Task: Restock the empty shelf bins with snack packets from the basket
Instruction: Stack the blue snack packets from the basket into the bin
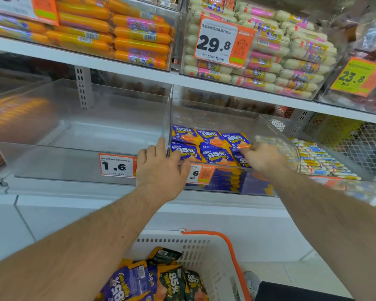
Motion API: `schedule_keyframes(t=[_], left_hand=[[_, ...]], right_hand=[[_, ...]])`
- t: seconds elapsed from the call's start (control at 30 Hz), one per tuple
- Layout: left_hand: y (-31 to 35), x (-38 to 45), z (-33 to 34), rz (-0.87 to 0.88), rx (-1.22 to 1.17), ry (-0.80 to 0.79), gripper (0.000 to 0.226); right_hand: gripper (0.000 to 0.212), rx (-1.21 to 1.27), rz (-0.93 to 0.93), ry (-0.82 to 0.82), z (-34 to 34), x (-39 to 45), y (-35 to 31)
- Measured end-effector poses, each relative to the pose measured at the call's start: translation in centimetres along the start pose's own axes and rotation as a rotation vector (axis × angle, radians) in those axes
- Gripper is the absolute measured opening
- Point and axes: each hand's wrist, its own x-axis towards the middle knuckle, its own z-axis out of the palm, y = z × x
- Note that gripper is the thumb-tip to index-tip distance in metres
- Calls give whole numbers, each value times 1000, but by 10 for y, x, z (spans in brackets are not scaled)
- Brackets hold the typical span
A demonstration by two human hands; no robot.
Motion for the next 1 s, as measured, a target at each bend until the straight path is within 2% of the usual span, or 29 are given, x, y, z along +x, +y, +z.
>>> schedule_keyframes(t=[0.07,0.1,0.17,0.2,0.23,0.3,0.33,0.4,0.5,0.6,0.67,0.87,0.93,1.0], left_hand=[[-5,-14,2,130,-43,177,63],[-11,-22,4,259,-68,256,64],[-27,-40,10,543,-68,287,58],[-34,-47,9,631,-56,218,54],[-41,-53,9,677,-40,70,51],[-54,-60,12,644,9,-348,44],[-62,-63,17,588,26,-528,41],[-78,-68,23,474,15,-769,39],[-95,-73,33,340,-62,-932,38],[-104,-76,40,266,-114,-965,38],[-110,-80,46,243,-125,-975,38],[-120,-85,57,209,-125,-1000,36],[-120,-84,59,192,-143,-995,37],[-119,-84,60,184,-144,-998,37]], right_hand=[[32,-140,-218,451,7,-8,3],[27,-150,-354,610,13,-19,-1],[19,-53,-618,730,30,-51,-19],[18,20,-715,736,44,-69,-29],[19,89,-788,718,59,-89,-38],[20,166,-877,600,97,-126,-52],[17,175,-901,484,119,-144,-56],[14,132,-876,157,161,-175,-59],[10,-6,-614,-368,214,-207,-57],[15,-67,-491,-658,252,-229,-59],[25,-98,-522,-748,272,-238,-68],[77,-263,-618,-795,313,-236,-90],[85,-316,-620,-806,323,-235,-90],[85,-336,-634,-753,329,-237,-87]])
